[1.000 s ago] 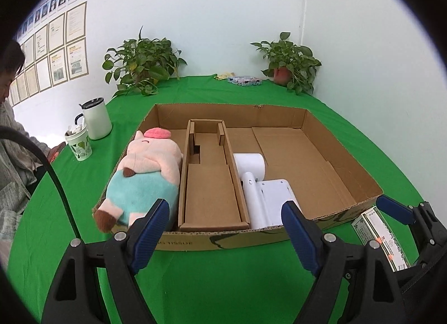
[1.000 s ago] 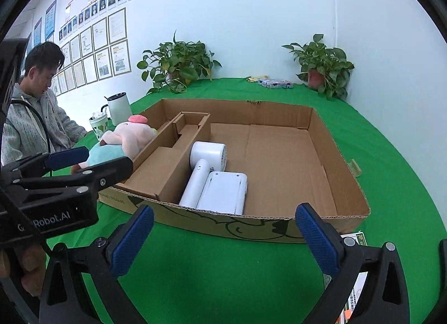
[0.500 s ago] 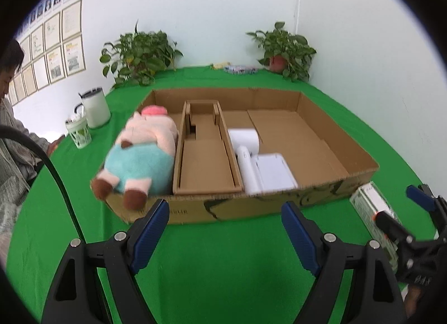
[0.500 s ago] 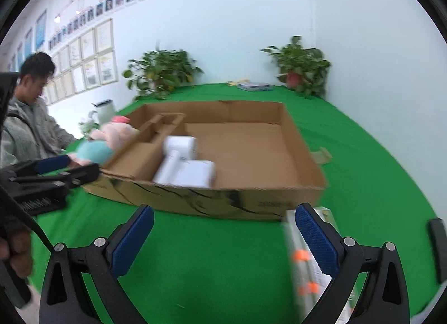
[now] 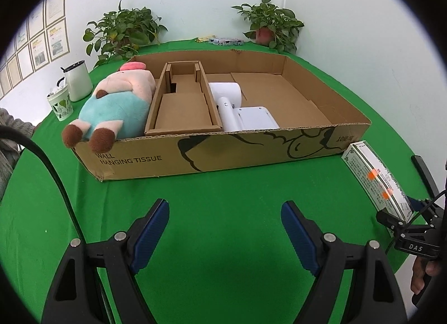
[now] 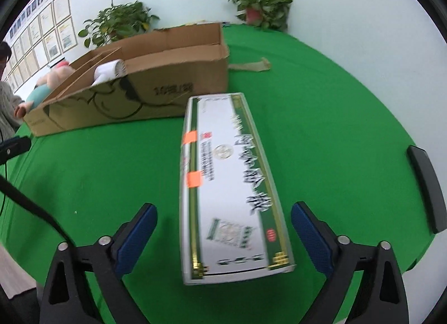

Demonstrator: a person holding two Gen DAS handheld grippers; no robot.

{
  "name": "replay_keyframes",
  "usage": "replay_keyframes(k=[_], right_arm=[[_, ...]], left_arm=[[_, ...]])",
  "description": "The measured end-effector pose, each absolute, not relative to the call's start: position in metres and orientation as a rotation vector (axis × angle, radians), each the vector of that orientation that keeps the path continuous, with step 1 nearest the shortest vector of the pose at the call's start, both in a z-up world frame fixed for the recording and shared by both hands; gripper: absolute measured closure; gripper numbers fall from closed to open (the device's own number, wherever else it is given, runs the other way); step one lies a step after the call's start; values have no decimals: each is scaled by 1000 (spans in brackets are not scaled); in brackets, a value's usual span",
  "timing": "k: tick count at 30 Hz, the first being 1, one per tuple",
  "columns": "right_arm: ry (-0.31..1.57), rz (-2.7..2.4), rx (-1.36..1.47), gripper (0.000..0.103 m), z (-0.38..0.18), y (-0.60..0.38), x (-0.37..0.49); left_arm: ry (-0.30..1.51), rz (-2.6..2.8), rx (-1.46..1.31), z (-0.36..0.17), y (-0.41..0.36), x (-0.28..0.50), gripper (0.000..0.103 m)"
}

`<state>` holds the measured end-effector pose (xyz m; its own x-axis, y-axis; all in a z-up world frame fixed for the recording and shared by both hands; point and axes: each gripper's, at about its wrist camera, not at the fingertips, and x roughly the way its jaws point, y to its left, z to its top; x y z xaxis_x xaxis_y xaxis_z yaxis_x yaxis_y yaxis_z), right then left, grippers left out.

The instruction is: Organize objects

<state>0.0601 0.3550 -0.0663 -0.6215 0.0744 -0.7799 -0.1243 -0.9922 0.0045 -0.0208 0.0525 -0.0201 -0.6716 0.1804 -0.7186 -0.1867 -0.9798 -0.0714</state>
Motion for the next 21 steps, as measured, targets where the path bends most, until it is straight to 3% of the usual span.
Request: replay_keyframes(k=[1,2,3,9,11,14,21], right_arm=[[101,2734,-1327,24,-69,353,60],[105,2732,-1344,40,-70,349,59],[91,2722,-1359,43,-73,345,57],[67,2841,-1381,43,-61,300,68],[89,2903,-1405,40,-53,278,70],[96,3039,-1407,2,-41,247,75],[-3,3072,-1397,1,-32,221,76]], left_arm=[[3,2701,-1161,-20,51,-20,21],[-12,2699,-1163,-19,49,-21,21],[-25,2699,-1167,-19,47,-21,21],[-109,2636,-1197,-20,37,-23,21],[-147,2597,-1221,-23,35,-26,21],[-204,2528,-1276,-28,34,-31,21],[-347,2345,-1353,-42,40,-48,21]])
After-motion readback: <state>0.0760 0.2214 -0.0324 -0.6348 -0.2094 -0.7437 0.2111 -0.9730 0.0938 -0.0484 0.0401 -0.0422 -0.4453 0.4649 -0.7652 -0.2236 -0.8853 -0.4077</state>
